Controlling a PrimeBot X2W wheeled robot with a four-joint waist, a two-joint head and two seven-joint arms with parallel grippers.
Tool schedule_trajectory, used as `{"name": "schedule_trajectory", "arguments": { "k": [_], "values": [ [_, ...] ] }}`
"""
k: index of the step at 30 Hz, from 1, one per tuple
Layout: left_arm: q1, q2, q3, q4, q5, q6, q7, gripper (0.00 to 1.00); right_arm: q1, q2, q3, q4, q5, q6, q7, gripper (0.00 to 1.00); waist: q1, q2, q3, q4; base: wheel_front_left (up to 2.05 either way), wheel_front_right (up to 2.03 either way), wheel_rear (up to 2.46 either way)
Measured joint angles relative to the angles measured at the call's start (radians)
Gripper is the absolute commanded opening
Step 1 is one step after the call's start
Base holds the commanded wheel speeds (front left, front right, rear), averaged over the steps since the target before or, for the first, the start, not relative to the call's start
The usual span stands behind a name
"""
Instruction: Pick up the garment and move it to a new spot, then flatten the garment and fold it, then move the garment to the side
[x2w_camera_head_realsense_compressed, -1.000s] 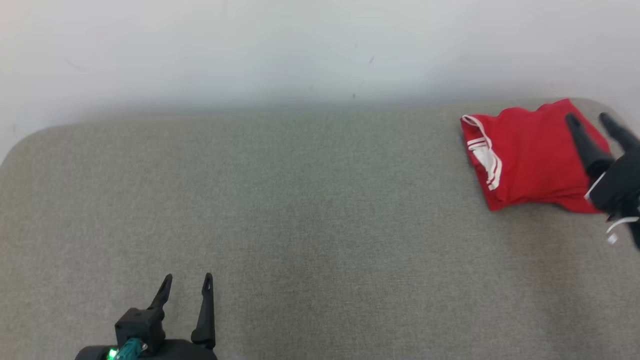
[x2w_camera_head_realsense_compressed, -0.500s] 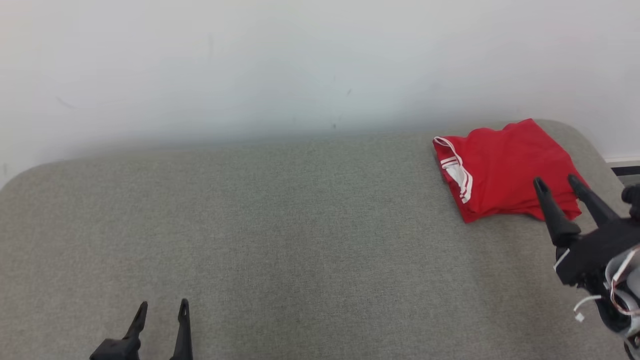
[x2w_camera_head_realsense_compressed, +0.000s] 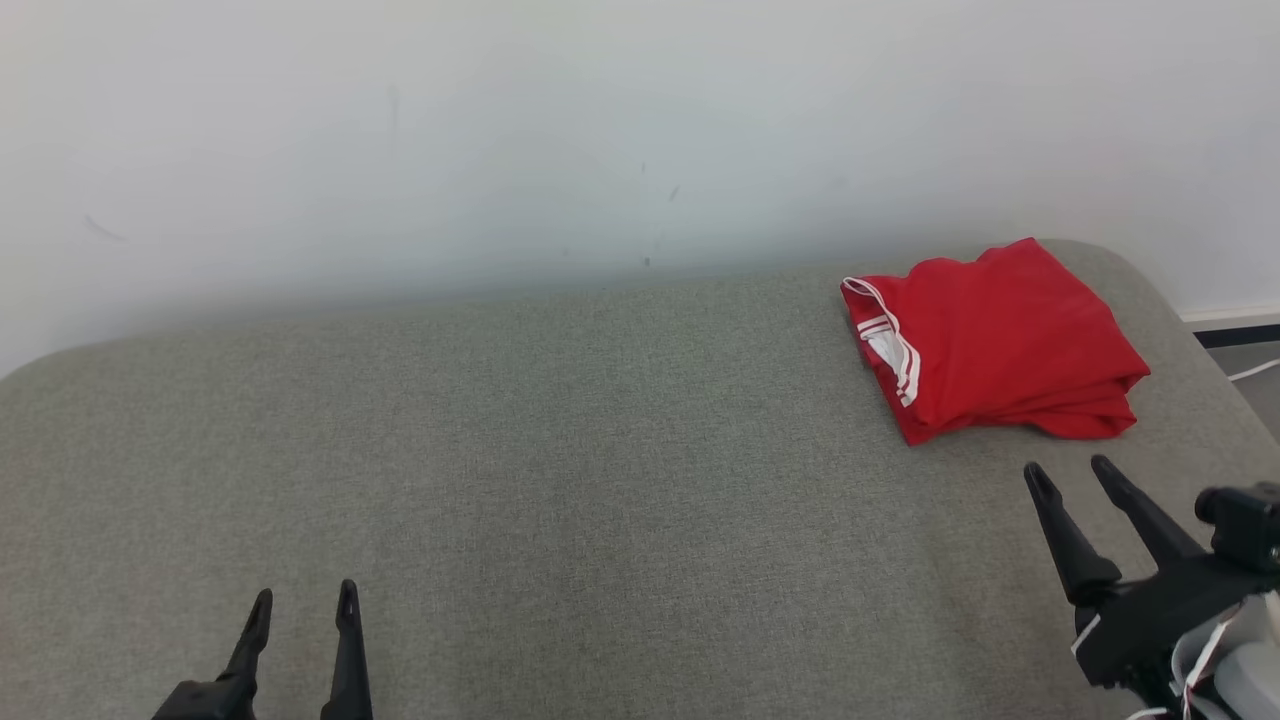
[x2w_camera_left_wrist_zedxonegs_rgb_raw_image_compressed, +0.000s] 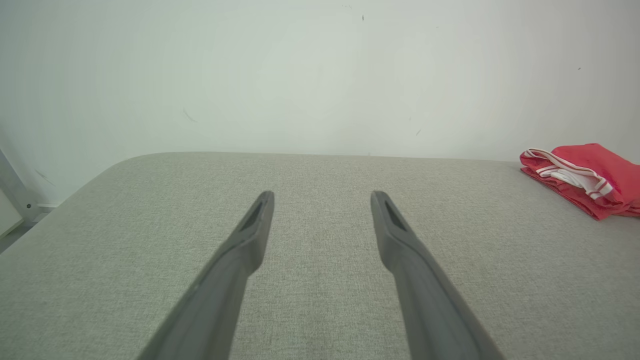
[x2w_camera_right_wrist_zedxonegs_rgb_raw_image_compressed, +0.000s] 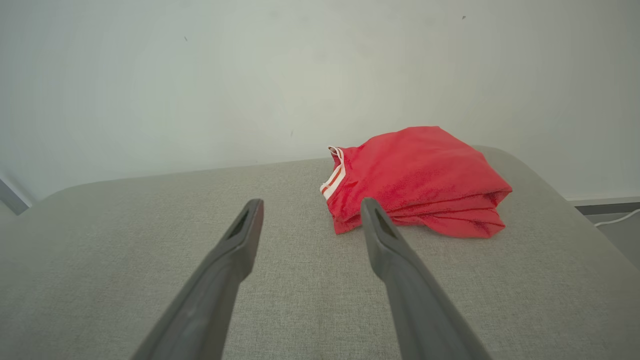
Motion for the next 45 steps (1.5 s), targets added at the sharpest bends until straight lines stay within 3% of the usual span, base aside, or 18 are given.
{"name": "schedule_trajectory", "arguments": {
  "k": [7, 19, 31, 45],
  "values": [
    [0.013, -0.007, 0.015, -0.006, 0.000, 0.000, -0.008, 1.00, 0.116, 0.064, -0.135, 0.017, -0.131, 0.000, 0.000, 1.00, 0.0001, 0.0001, -0.003, 0.003, 0.00, 0.00, 0.00],
    [0.041, -0.016, 0.030, -0.016, 0.029, 0.000, 0.001, 1.00, 0.248, 0.180, -0.283, -0.044, -0.324, 0.000, 0.000, 1.00, 0.0001, 0.0001, -0.006, 0.003, 0.00, 0.00, 0.00],
    [0.042, -0.017, 0.050, -0.030, 0.057, 0.000, 0.016, 1.00, 0.310, 0.245, -0.376, -0.084, -0.443, 0.000, -0.007, 1.00, 0.0001, 0.0001, -0.007, 0.008, 0.00, 0.00, 0.00],
    [0.043, -0.019, 0.045, -0.042, 0.060, 0.000, 0.027, 1.00, 0.319, 0.278, -0.428, -0.118, -0.509, 0.000, -0.007, 1.00, 0.0001, 0.0001, 0.001, 0.016, 0.00, 0.00, 0.00]
  ]
}}
